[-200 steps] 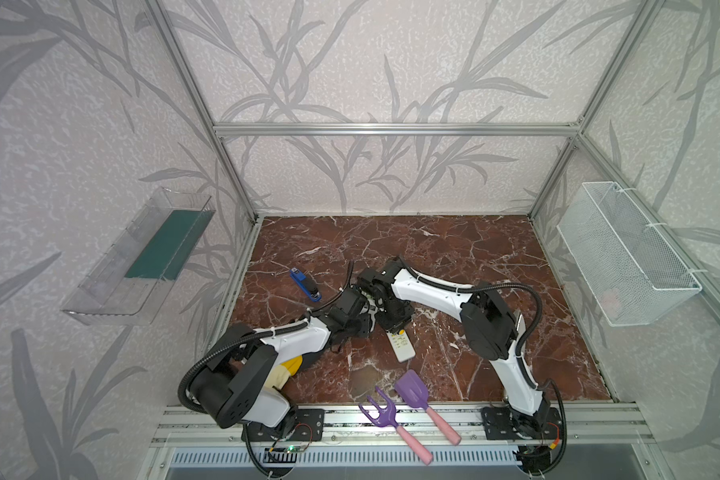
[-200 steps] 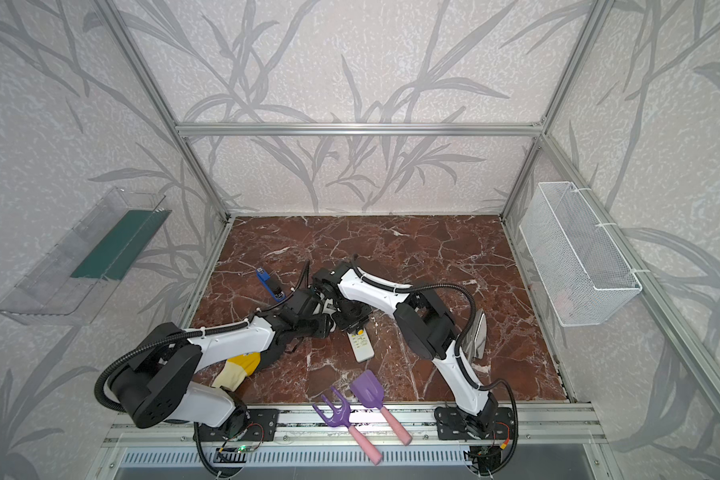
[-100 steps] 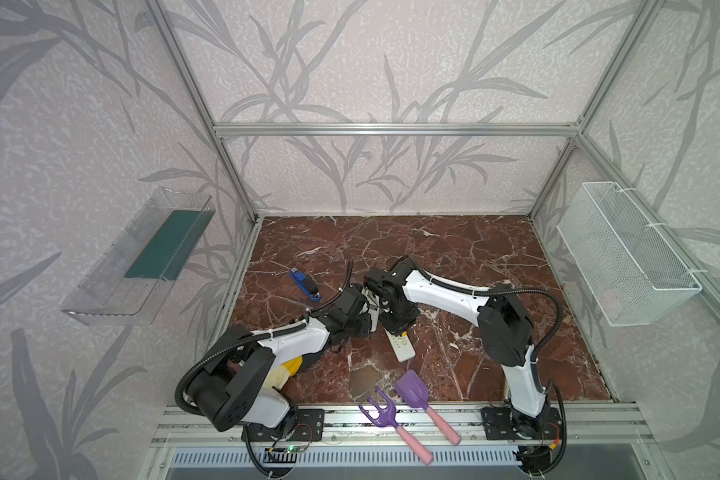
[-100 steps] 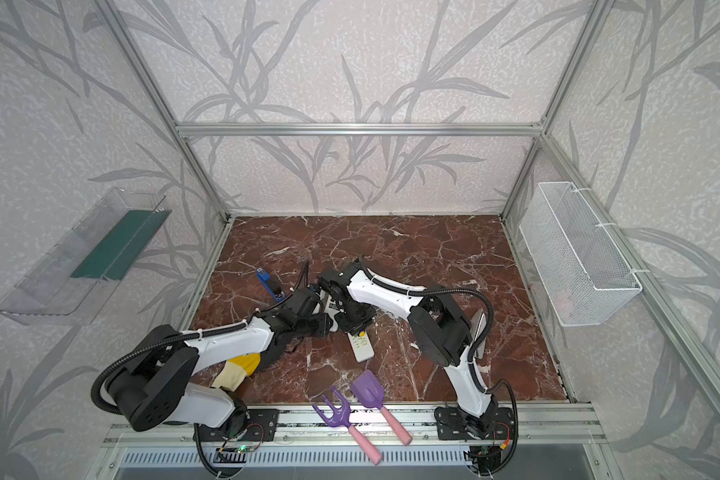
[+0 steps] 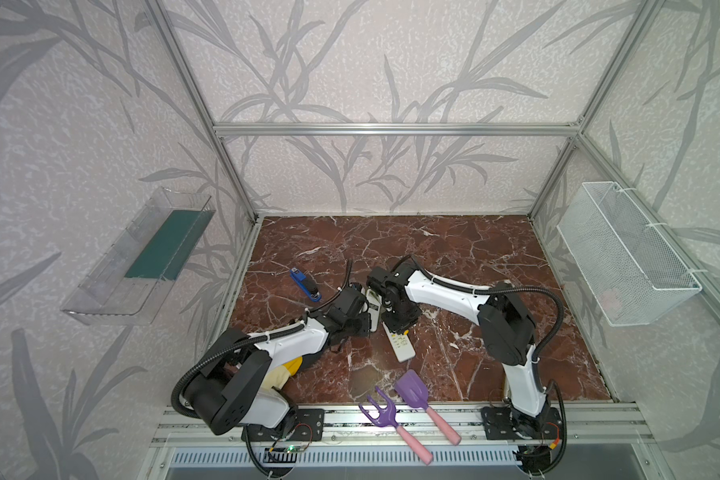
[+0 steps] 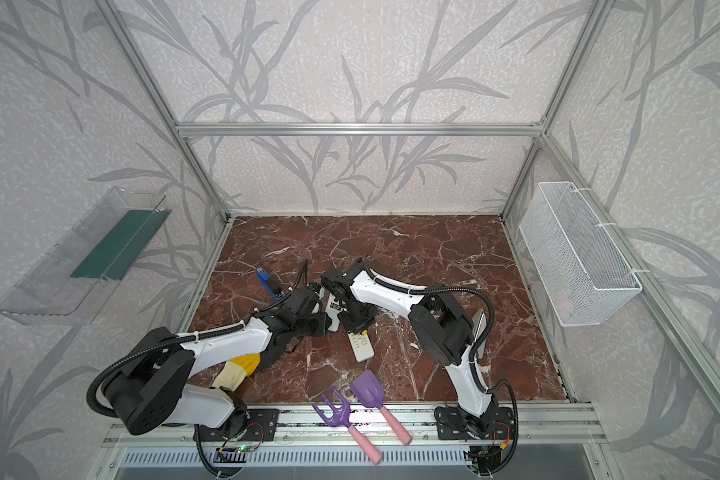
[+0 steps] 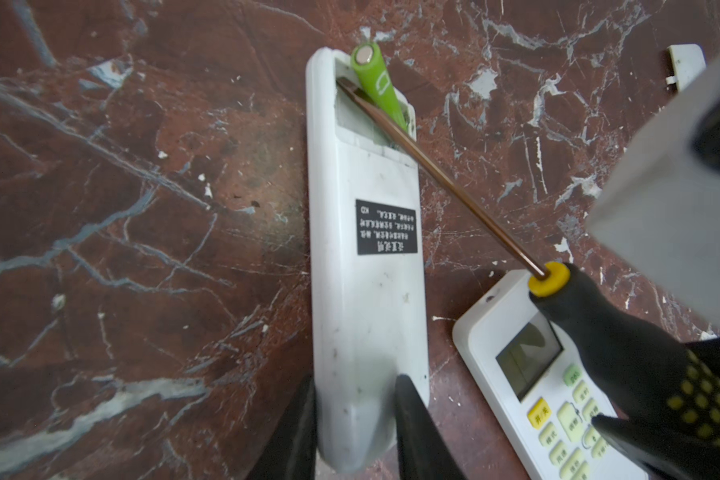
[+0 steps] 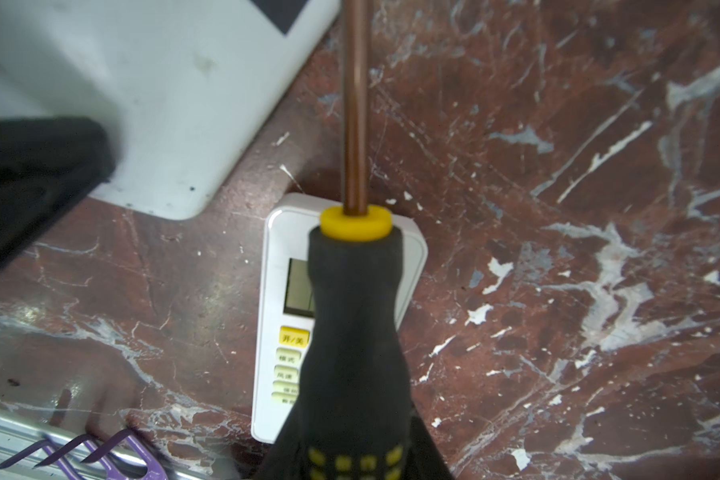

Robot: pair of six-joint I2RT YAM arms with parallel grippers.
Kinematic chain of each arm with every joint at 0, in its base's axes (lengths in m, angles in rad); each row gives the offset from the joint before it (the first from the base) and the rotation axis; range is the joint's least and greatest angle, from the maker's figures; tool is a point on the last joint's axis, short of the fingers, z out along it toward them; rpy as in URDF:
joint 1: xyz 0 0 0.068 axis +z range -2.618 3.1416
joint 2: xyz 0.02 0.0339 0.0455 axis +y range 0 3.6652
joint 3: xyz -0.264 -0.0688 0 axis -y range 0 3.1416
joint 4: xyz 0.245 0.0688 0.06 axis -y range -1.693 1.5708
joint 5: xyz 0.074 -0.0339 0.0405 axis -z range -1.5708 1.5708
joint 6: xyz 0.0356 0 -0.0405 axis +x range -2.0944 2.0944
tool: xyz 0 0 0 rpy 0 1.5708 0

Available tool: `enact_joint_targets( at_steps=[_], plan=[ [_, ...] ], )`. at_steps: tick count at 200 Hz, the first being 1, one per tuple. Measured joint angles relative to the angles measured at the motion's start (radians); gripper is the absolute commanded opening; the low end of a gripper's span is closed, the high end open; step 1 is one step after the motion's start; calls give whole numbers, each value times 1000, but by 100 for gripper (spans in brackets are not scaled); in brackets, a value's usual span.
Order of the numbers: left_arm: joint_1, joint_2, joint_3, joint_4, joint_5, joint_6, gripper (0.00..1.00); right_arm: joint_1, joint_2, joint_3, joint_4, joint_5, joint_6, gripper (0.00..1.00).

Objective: Unload the batteries from the remote control
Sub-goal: 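Lever the green battery up and out with the screwdriver tip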

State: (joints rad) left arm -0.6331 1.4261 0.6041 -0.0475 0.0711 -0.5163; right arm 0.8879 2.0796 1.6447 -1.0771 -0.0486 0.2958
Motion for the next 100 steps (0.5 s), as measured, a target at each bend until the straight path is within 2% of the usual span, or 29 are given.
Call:
enact_joint_targets(
  at_steps=[100],
  plan=[
    [-1, 4, 0, 1, -5, -10, 31, -11, -41, -13, 4, 19, 0, 0]
  ],
)
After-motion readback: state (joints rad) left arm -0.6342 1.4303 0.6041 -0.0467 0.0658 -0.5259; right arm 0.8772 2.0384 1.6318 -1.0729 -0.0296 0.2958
